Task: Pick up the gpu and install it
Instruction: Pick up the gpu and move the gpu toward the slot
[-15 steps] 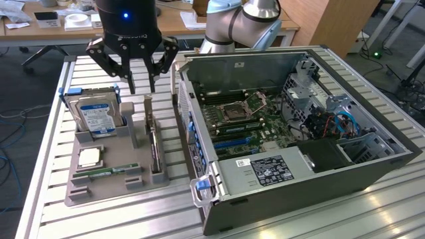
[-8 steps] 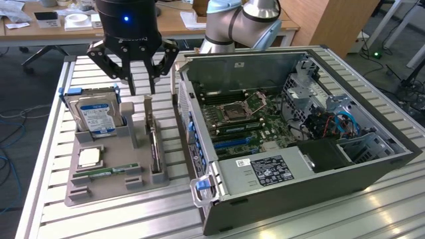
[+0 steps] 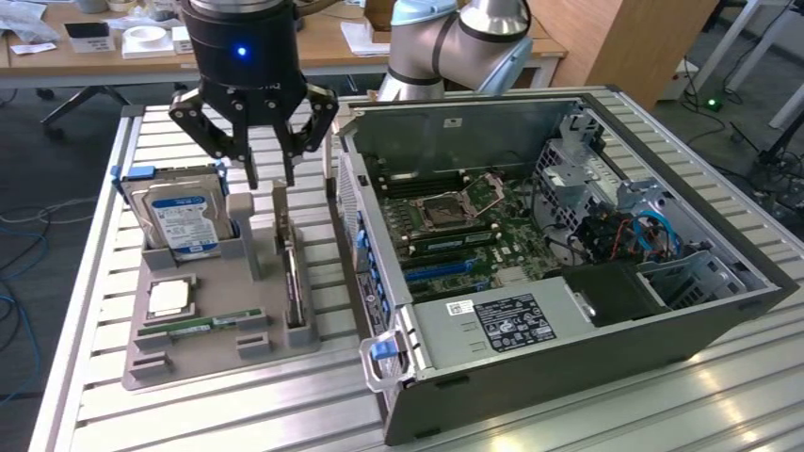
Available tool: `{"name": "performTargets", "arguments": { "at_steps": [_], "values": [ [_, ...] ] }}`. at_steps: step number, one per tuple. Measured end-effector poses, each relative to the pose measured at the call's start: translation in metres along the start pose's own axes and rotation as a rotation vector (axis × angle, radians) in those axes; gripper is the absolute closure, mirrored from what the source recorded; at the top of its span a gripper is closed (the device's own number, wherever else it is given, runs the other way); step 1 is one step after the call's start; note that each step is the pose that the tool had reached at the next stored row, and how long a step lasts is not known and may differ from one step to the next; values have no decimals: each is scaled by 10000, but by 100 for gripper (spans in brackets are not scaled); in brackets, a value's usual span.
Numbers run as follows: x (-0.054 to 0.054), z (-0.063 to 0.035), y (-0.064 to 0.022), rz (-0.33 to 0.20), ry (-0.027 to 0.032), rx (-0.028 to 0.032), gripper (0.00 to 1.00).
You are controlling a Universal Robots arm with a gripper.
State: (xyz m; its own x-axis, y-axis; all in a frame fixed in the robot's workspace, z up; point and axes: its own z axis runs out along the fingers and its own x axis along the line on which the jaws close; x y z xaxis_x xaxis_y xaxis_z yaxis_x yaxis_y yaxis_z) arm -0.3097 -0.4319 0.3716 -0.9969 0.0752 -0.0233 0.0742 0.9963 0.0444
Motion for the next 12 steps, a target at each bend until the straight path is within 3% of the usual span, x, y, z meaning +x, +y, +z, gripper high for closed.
{"name": "performTargets", "arguments": {
  "at_steps": [12],
  "values": [
    [4,190,-8,0,0,1,58]
  ]
}}
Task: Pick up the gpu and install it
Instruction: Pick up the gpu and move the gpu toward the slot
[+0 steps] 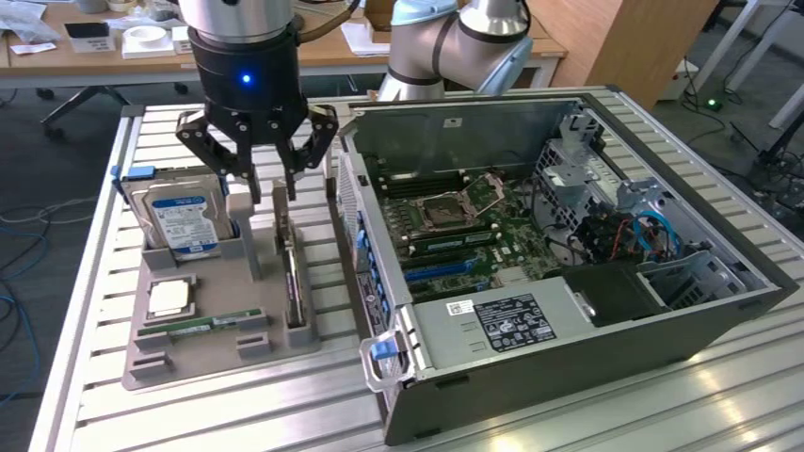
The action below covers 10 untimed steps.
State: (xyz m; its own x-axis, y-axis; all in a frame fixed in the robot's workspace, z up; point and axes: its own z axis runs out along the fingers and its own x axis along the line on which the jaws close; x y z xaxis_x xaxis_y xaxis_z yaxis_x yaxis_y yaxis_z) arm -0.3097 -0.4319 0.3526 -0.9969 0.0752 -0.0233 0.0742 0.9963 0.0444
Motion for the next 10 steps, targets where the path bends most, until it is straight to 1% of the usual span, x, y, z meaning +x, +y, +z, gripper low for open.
{"name": "performTargets", "arguments": {
  "at_steps": [6,10],
  "values": [
    [0,8,-1,0,0,0,58],
    [1,52,-2,0,0,0,58]
  ]
}}
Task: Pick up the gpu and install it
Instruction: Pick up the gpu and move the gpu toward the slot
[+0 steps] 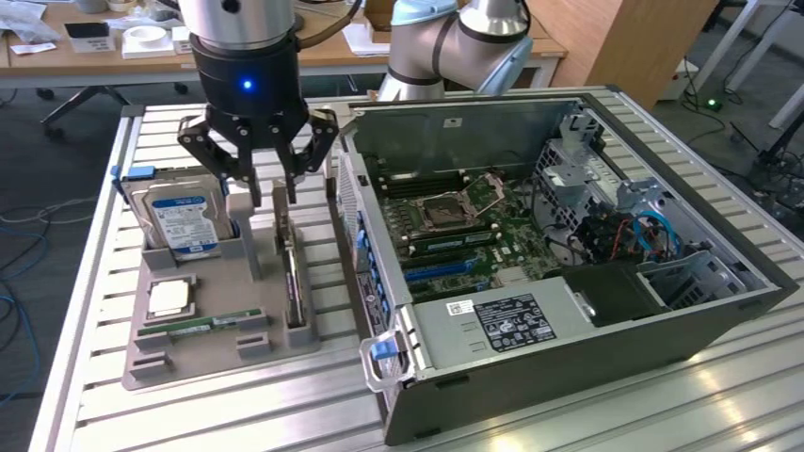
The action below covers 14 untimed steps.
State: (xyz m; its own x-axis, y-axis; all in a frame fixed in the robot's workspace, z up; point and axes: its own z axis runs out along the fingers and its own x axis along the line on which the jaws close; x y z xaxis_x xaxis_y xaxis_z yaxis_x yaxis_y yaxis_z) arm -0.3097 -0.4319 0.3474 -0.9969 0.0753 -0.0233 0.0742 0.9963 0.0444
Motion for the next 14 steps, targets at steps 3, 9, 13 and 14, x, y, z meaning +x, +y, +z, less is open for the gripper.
{"name": "performTargets", "arguments": {
  "at_steps": [3,9,13,14],
  "values": [
    [1,39,-2,0,0,0,58],
    [2,87,-4,0,0,0,58],
    [3,130,-6,-1,0,0,58],
    [3,130,-6,0,1,2,58]
  ]
}}
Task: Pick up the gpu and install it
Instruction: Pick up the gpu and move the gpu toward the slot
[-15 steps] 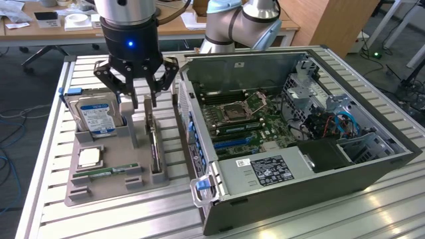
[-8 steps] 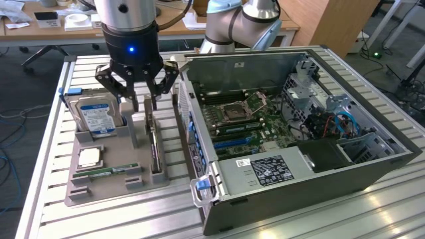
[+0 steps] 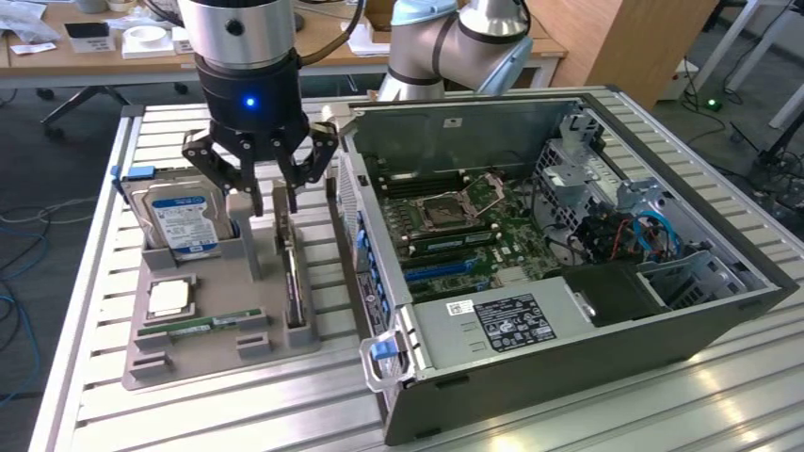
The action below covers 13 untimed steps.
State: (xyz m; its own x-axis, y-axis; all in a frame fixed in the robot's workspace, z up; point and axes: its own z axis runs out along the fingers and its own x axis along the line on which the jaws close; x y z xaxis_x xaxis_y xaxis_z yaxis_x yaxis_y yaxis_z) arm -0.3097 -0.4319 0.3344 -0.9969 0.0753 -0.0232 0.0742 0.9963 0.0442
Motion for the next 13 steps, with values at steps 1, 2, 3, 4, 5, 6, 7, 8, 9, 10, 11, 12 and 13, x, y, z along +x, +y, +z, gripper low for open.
{"name": "performTargets", "arguments": {
  "at_steps": [1,2,3,4,5,6,7,8,9,10,11,12,13],
  "values": [
    [0,0,0,0,0,0,58],
    [0,0,0,0,0,0,58],
    [0,1,0,0,-1,-2,58],
    [0,1,0,0,-2,-2,58],
    [0,1,0,0,-1,-2,58],
    [0,3,0,0,-2,-2,58],
    [0,9,0,0,-4,-5,58],
    [0,14,0,0,-4,-4,58],
    [0,19,-1,0,-2,-2,58],
    [0,25,-1,0,-2,-3,58],
    [1,31,-1,0,-2,-2,58],
    [1,37,-2,0,-1,-2,58],
    [1,43,-2,0,-2,-2,58]
  ]
}}
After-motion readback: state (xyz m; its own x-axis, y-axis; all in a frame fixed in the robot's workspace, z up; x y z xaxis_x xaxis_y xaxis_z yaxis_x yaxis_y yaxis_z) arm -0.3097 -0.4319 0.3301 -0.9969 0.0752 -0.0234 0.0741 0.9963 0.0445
